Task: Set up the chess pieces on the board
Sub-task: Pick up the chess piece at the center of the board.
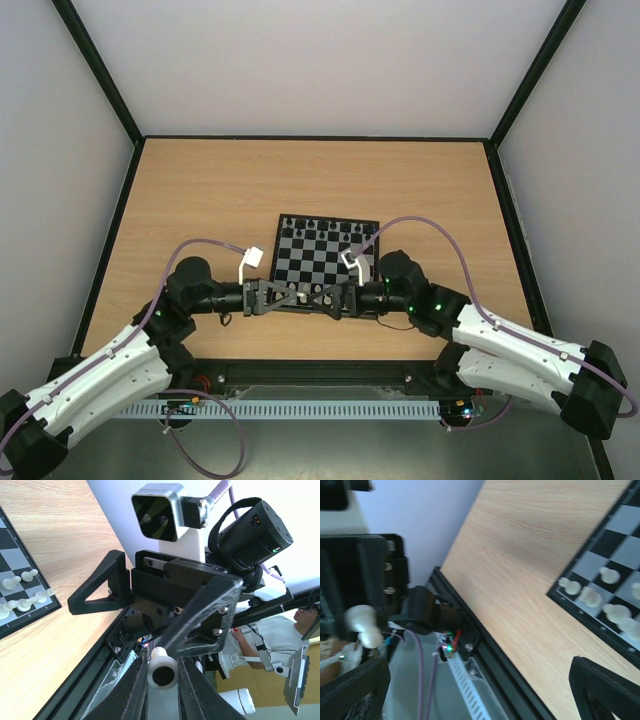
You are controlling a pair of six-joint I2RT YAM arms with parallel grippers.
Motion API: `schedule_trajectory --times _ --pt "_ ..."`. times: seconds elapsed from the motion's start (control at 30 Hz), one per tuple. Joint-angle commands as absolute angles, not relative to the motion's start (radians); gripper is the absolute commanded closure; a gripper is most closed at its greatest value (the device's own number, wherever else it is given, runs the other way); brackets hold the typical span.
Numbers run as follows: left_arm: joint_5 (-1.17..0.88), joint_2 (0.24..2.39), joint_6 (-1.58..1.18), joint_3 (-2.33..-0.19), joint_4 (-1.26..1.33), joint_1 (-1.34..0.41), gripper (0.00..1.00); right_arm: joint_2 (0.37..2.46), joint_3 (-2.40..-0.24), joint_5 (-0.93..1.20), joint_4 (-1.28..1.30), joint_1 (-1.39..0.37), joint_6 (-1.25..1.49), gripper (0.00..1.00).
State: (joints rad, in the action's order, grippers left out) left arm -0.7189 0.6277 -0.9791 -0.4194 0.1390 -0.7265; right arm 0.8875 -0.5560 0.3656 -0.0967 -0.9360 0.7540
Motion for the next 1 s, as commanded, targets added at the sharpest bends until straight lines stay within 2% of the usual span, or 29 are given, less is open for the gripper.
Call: schedule_trajectory --times 0.0,0.17,0.33,0.4,0.53,0.6,0.97 --pt "-0.741 0.604 -0.996 -0.401 0.176 -0.716 0.88 0.854 -0.507 0.468 -0.301 -0.931 0.852 0.01" --pt "-0.739 0.600 -0.999 -0.399 0.182 -0.714 0.88 0.864 -0.468 0.453 -0.404 -0.928 0.929 0.00" --pt "-0.735 0.600 -1.001 -0.392 0.186 -0.713 0.88 0.896 -0.466 0.472 -0.479 -0.928 0.978 0.10" --pt "-0.733 0.598 -1.006 -0.385 0.193 -0.712 0.88 0.907 -0.464 0.481 -0.511 -0.928 0.999 0.22" --pt "-0.727 0.593 -1.022 -0.370 0.212 -0.707 0.88 0.926 -0.455 0.521 -0.613 -0.929 1.047 0.40" --pt "-0.718 0.592 -1.029 -0.367 0.215 -0.702 0.89 0.931 -0.452 0.523 -0.626 -0.929 1.061 0.55" --pt "-0.691 0.600 -1.152 -0.303 0.357 -0.684 0.89 0.965 -0.424 0.525 -0.713 -0.929 1.111 0.59"
